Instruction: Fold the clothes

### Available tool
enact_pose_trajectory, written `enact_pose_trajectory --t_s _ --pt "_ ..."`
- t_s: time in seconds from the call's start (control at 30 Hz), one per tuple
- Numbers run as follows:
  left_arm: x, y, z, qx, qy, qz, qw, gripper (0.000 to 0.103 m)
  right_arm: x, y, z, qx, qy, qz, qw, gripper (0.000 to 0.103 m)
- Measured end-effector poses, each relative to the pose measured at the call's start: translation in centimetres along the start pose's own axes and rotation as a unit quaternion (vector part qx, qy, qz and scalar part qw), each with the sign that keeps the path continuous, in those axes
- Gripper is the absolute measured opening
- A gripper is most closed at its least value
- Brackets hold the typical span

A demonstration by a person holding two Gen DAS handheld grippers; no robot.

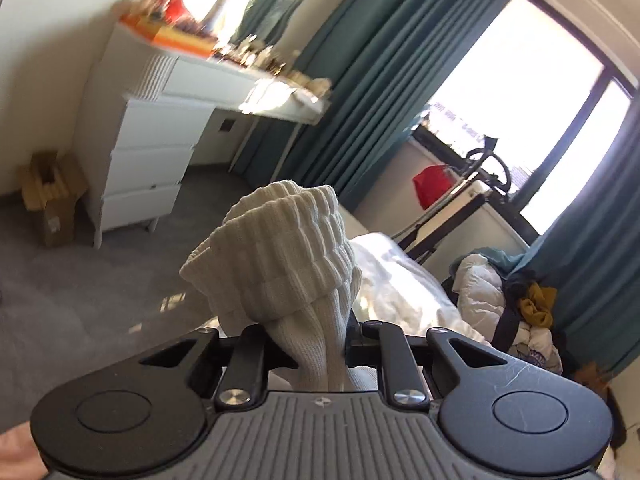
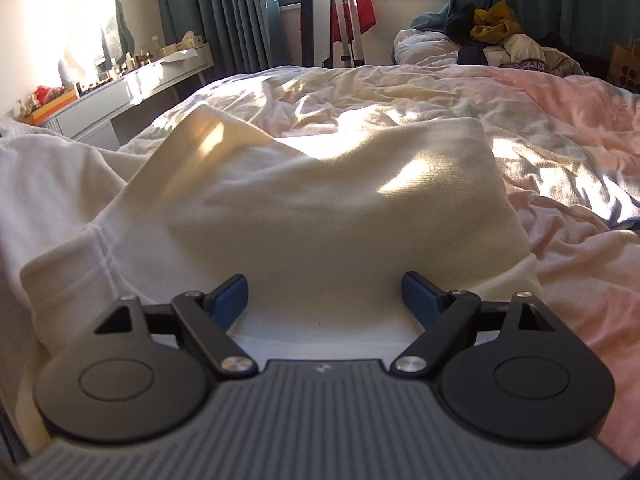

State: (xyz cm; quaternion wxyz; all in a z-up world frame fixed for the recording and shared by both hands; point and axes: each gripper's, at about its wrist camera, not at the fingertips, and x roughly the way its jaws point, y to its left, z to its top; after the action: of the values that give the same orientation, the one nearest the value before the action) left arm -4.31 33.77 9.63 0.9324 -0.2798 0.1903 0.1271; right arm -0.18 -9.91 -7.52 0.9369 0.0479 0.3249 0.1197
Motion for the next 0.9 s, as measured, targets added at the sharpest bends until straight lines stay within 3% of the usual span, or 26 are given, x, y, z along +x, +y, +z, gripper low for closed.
enact_pose_trajectory --t_s 0.13,0.3,0.47,0.57,0.63,0.73,0.83,0.9 --pt "-3.0 -9.6 -0.9 0.081 -0.053 -0.016 0.9952 0.018 -2.4 -2.7 2.1 0.031 -0.014 -0.043 0.999 0.085" --pt "-3.9 -20.3 -4.5 0.153 -0.095 -0.047 0.9826 0.018 -6.4 -9.6 4.5 0.139 -0.043 -0.061 0.987 0.085" --pt "-4.1 -29.3 -12.3 0.206 -0.122 -0.071 0.9683 0.018 -9.3 -15.7 5.4 0.226 -0.069 -0.071 0.969 0.086" --pt "-3.1 -33.0 -17.9 0.252 -0.114 -0.09 0.9568 0.018 -10.2 -18.1 5.7 0.245 -0.078 -0.076 0.963 0.086" --pt "-2.0 -35.2 -22.6 0.288 -0.097 -0.103 0.9472 0.018 -10.6 -19.4 5.8 0.256 -0.084 -0.068 0.961 0.086" --pt "-0.5 -37.3 -29.5 0.359 -0.062 -0.116 0.9239 0.018 -10.8 -20.9 5.7 0.272 -0.088 -0.043 0.957 0.086" --pt "0.8 -37.9 -34.9 0.416 -0.026 -0.123 0.9007 0.018 -10.4 -22.2 5.4 0.299 -0.081 0.009 0.951 0.086" --pt "1.3 -37.7 -37.2 0.451 -0.029 -0.121 0.8839 0.018 -9.8 -23.0 5.1 0.322 -0.072 0.053 0.943 0.086"
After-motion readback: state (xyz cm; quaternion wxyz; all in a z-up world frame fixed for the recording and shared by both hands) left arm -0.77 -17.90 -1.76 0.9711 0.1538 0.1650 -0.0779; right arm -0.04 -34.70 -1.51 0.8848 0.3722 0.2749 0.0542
